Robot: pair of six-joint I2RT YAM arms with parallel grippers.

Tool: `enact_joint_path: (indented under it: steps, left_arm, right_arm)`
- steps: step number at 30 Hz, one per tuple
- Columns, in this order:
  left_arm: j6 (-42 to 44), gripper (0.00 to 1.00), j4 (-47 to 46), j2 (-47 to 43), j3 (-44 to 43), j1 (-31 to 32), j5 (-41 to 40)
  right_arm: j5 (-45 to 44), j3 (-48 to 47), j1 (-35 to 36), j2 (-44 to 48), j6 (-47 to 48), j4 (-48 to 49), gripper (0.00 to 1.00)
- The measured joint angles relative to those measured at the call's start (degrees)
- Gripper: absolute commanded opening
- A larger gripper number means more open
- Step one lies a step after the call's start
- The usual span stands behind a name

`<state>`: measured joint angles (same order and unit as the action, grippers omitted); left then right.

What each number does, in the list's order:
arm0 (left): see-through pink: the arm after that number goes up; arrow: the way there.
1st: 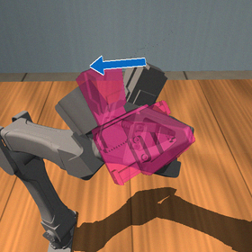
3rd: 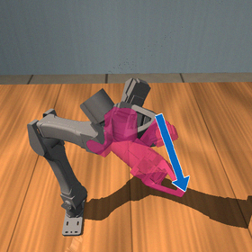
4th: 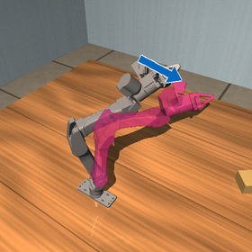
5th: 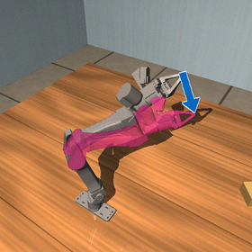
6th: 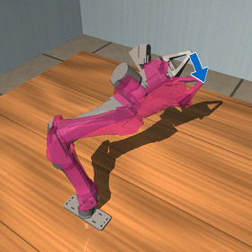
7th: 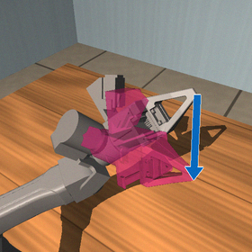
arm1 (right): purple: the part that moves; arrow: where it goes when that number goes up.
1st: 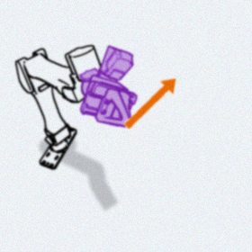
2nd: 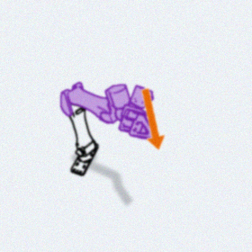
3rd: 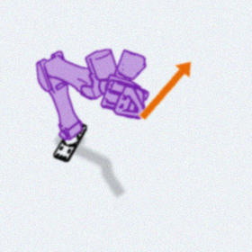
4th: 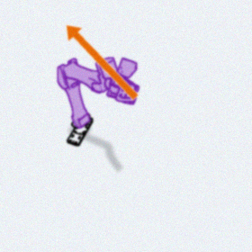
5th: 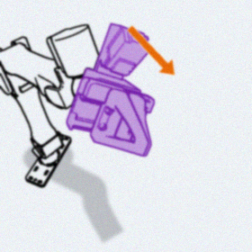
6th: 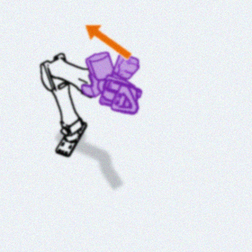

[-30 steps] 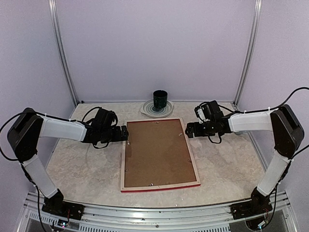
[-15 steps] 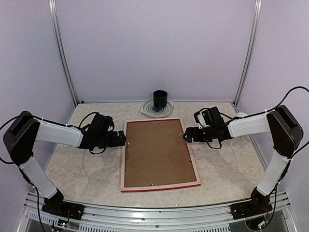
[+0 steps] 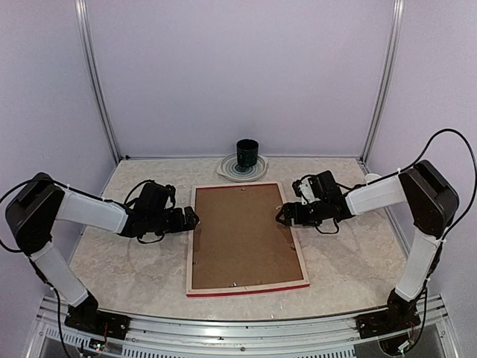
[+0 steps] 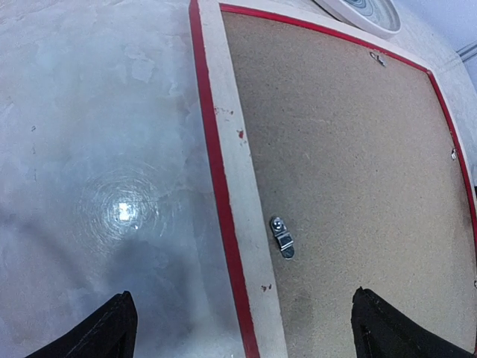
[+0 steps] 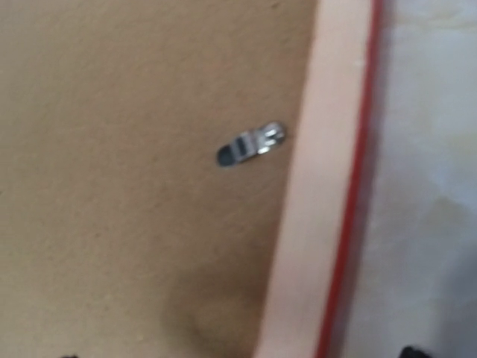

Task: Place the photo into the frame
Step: Press the fastener onto the backboard.

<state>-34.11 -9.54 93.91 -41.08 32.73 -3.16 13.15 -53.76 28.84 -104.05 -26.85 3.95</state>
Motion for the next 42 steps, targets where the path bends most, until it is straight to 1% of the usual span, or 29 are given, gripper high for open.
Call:
enact_joint_path:
  steps: [6, 19, 28, 34, 42]
  left_arm:
    - [-0.3, 0.99, -2.9, 0.7, 0.9, 1.3, 1.5]
    - [-1.3, 0.99, -6.9, 3.3, 1.3, 5.5, 5.0]
    - [-1.3, 0.99, -7.4, 4.4, 0.7, 7.4, 2.1]
    - [-1.5, 0.99, -7.8, 5.0, 0.3, 9.6, 0.7]
    - [-2.1, 0.99, -6.7, 4.7, 0.3, 12.7, -1.9]
  right_arm:
    - [3.6, 0.0, 0.0, -1.5, -0.2, 2.4, 0.91]
    - [5.9, 0.0, 0.6, -2.0, -0.2, 3.4, 0.89]
    - [4.5, 0.7, 1.1, -1.5, -0.2, 3.8, 0.89]
    - [2.8, 4.2, 1.3, 1.1, -0.3, 4.5, 0.88]
    - [0.5, 6.5, 1.8, 3.0, -1.4, 4.9, 0.88]
